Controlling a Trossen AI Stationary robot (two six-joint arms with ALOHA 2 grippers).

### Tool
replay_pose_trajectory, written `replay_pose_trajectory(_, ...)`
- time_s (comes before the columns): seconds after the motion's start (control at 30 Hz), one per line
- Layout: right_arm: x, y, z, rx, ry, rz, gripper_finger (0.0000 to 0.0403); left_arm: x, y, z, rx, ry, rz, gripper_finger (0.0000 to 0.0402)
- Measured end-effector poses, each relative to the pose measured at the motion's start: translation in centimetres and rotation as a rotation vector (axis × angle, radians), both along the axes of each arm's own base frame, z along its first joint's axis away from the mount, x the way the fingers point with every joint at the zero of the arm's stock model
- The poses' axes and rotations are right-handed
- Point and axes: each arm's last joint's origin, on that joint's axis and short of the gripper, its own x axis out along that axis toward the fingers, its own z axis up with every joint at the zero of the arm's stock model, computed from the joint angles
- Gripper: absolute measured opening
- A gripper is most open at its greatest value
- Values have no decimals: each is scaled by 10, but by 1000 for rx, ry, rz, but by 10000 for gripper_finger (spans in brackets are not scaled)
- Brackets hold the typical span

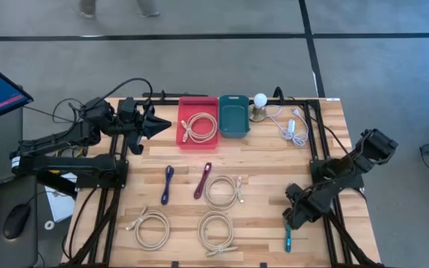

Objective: Pick & Place USB Port
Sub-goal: Put the white charger cable into the blue bin

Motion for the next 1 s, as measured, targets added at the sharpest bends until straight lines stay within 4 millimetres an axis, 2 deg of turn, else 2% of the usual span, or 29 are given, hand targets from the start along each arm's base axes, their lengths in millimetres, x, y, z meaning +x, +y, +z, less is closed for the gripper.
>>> replay_pose_trajectory(0.27, 0, 0, 0, -1, 2, 0, 11, 0, 0, 0, -1, 3, 0, 16)
replay_pose_trajectory(0.5, 3, 3, 12, -28, 33, 44, 5, 0, 0, 0, -1, 3, 0, 16)
replay_pose_trajectory(0.73, 3, 0, 42, -35, -47, 57, 3, 0, 0, 0, -1, 3, 0, 16)
replay_pose_trajectory(1.0, -3, -17, 84, -77, -226, -13, 1, 0, 0, 0, -1, 3, 0, 16)
